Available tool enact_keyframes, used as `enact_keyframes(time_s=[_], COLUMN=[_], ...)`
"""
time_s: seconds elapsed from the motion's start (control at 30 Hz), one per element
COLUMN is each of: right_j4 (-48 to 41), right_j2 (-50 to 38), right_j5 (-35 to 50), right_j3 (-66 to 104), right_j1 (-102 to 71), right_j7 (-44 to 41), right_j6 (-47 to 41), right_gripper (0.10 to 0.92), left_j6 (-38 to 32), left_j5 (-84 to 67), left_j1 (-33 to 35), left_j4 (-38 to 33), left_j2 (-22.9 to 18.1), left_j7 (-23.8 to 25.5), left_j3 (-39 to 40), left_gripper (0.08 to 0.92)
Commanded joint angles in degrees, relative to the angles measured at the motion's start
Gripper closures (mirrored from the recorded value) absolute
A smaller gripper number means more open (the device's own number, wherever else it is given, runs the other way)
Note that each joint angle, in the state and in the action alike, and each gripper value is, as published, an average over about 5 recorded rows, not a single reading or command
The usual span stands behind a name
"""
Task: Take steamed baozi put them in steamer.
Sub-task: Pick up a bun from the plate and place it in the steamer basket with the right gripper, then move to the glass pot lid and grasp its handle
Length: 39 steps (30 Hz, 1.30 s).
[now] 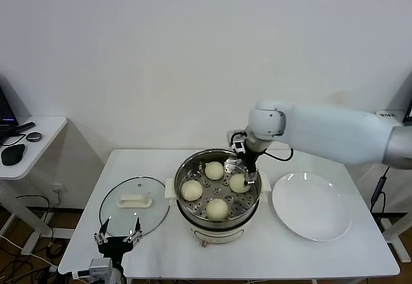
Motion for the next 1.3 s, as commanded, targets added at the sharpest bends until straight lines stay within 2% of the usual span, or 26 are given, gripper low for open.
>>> enact_keyframes(time_s=[0.03,0.2,0.3,0.4,0.5,0.63,0.77,0.9,1.03,1.13,1.3], right_j4=[5.9,9.9,11.7,12.3,13.1,14.6,16.6,18.6,19.3,20.4,21.5], right_j2=[-17.8,-27.8,-31.5,-30.8,-24.4,-8.8,7.2,20.5,27.0,27.9,26.2], right_j5=[15.4,17.6,17.2,16.5,15.4,11.4,7.0,4.3,1.7,0.5,-0.9], right_j3=[20.2,38.2,60.1,84.2,103.9,121.4,128.7,132.0,133.1,132.8,132.1], right_j1=[-2.5,-17.4,-37.3,-59.8,-77.4,-92.0,-101.3,-108.7,-113.4,-115.6,-117.0], right_j7=[11.5,27.1,35.3,39.6,42.2,44.9,47.1,48.6,49.7,49.9,49.7], right_j6=[9.2,12.8,12.8,12.6,14.3,17.2,21.8,23.7,24.7,25.0,25.7], right_gripper=[0.203,0.203,0.203,0.203,0.203,0.203,0.203,0.203,0.203,0.203,0.203], left_j6=[-6.1,-10.1,-11.8,-13.5,-15.9,-17.9,-19.2,-20.3,-21.5,-22.5,-22.8], left_j5=[-1.3,-2.5,-1.9,0.1,2.8,6.8,14.5,32.4,46.3,58.0,78.6], left_j1=[0.9,1.8,2.6,3.5,4.1,3.9,2.4,-1.0,-3.5,-4.4,-4.3], left_j4=[-0.8,-1.9,-2.7,-3.2,-2.9,-1.8,-0.3,3.5,6.1,7.6,10.2], left_j2=[-0.1,-0.1,0.0,0.2,0.5,0.8,1.4,1.6,2.6,4.4,10.5], left_j7=[-2.8,-3.5,-3.8,-3.4,-2.7,-2.2,-1.6,-2.1,-0.5,0.8,-0.2], left_j3=[-0.4,0.4,1.4,2.0,2.1,1.2,0.1,-1.1,-2.1,-2.2,0.7], left_gripper=[0.177,0.177,0.177,0.177,0.177,0.177,0.177,0.177,0.177,0.177,0.177])
